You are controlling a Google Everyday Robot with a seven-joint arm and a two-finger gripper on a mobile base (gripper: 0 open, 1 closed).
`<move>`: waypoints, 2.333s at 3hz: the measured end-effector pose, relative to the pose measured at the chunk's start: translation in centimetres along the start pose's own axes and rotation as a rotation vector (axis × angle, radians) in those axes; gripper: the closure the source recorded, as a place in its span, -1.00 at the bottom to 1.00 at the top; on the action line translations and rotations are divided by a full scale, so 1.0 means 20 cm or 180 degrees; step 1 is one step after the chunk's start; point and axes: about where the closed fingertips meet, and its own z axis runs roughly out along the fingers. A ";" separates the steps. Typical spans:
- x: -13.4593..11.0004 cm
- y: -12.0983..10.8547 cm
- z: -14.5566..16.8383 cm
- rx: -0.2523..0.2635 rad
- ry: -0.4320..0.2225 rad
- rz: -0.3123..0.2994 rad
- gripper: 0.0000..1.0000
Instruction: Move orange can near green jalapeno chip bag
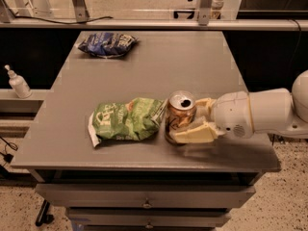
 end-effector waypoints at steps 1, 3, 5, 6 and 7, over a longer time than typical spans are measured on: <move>0.00 0.04 0.07 -0.0085 -0.0016 -0.0001 -0.78; 0.00 0.07 0.11 -0.0131 -0.0036 0.0000 -1.00; -0.18 -0.24 -0.22 0.0437 -0.0160 -0.0322 -1.00; -0.36 -0.40 -0.46 0.0661 -0.0237 -0.0612 -1.00; -0.50 -0.47 -0.60 0.0815 -0.0318 -0.0780 -1.00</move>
Offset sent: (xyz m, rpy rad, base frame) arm -0.0086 0.0300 -0.0157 0.0277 0.0247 0.0441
